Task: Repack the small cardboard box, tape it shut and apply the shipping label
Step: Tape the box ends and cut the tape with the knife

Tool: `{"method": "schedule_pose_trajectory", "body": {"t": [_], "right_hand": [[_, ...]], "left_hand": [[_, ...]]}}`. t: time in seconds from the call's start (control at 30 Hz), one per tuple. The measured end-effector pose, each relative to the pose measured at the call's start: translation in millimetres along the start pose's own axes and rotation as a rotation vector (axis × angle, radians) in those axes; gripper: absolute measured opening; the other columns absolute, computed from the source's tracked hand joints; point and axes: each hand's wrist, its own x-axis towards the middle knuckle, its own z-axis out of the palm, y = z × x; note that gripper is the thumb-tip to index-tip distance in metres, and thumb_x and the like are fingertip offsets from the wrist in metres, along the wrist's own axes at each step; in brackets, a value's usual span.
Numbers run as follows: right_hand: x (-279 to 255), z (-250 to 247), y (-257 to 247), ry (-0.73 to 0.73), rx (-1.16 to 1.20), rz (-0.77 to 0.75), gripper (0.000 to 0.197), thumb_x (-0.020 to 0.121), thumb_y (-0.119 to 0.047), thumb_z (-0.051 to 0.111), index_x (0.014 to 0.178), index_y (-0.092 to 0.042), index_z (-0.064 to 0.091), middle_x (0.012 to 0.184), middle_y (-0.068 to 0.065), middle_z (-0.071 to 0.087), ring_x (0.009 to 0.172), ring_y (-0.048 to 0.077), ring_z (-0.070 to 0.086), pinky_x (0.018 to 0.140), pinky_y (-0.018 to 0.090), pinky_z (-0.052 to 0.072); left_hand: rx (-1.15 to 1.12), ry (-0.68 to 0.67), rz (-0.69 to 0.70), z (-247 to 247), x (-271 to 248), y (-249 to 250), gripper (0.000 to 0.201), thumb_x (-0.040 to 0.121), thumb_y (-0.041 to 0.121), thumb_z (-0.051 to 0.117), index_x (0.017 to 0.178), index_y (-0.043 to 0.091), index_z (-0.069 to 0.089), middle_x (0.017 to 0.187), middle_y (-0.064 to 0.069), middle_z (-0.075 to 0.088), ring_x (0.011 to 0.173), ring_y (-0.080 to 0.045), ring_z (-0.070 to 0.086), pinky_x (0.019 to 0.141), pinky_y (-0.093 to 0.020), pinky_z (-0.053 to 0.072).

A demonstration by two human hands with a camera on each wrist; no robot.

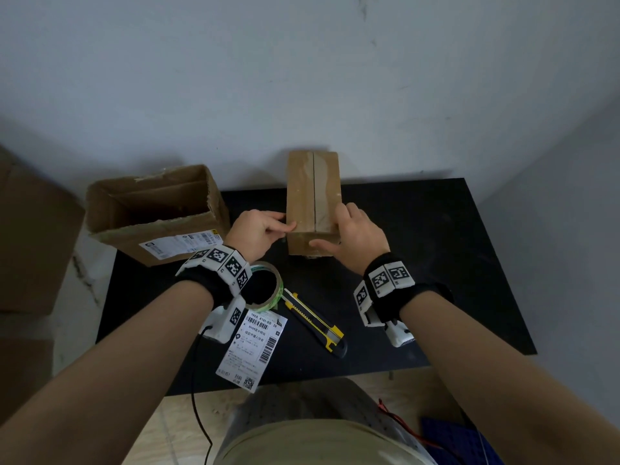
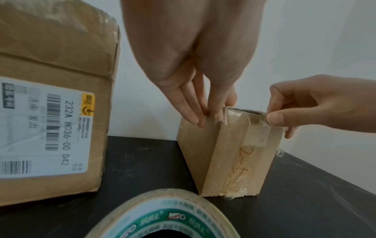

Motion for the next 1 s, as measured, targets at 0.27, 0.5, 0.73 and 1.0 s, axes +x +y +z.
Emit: {"method": "schedule_pose_trajectory", "body": {"t": [0.27, 0.5, 0.73, 1.0], "right_hand": [[2.9, 4.3, -8.1, 0.05, 0.006, 0.036, 0.055, 0.083, -0.051, 0.061, 0.117, -0.011, 0.044, 0.116, 0.006, 0.05, 0.105, 0.02, 0.052, 0.079, 0.031, 0.048], [4.2, 4.4, -12.7, 0.092, -0.038, 0.076, 0.067, 0.076, -0.065, 0.059, 0.11, -0.009, 0.046, 0.107, 0.006, 0.054, 0.096, 0.021, 0.056, 0.067, 0.029, 0.048], [5.1, -1.5, 0.0, 0.013, 0.178, 0.035, 0.049, 0.08, -0.044, 0.068, 0.108, -0.01, 0.047, 0.101, 0.002, 0.05, 0.088, 0.016, 0.052, 0.075, 0.031, 0.05], [-8.4, -10.4, 26.1, -0.095, 0.413, 0.182, 0.039, 0.083, -0.02, 0.068, 0.117, -0.017, 0.051, 0.11, -0.002, 0.058, 0.1, 0.011, 0.057, 0.088, 0.025, 0.048]], "left_hand": [[-0.103, 0.098, -0.007, 11.4, -1.6, -2.9, 0.022, 0.079, 0.003, 0.07, 0.101, 0.007, 0.071, 0.115, -0.011, 0.066, 0.101, -0.006, 0.059, 0.094, -0.008, 0.042], [-0.035, 0.144, -0.042, 20.3, -0.6, 1.6, 0.021, 0.077, 0.009, 0.073, 0.098, 0.005, 0.072, 0.106, -0.011, 0.07, 0.102, -0.017, 0.066, 0.098, -0.032, 0.048], [-0.021, 0.134, -0.062, 14.8, -1.2, 4.3, 0.022, 0.078, 0.013, 0.073, 0.099, 0.008, 0.073, 0.103, -0.007, 0.072, 0.098, -0.012, 0.066, 0.094, -0.027, 0.05], [0.08, 0.097, -0.021, 9.0, 9.3, 13.1, 0.024, 0.084, 0.031, 0.066, 0.07, 0.012, 0.064, 0.078, -0.003, 0.067, 0.074, -0.016, 0.063, 0.074, -0.041, 0.053]]}}
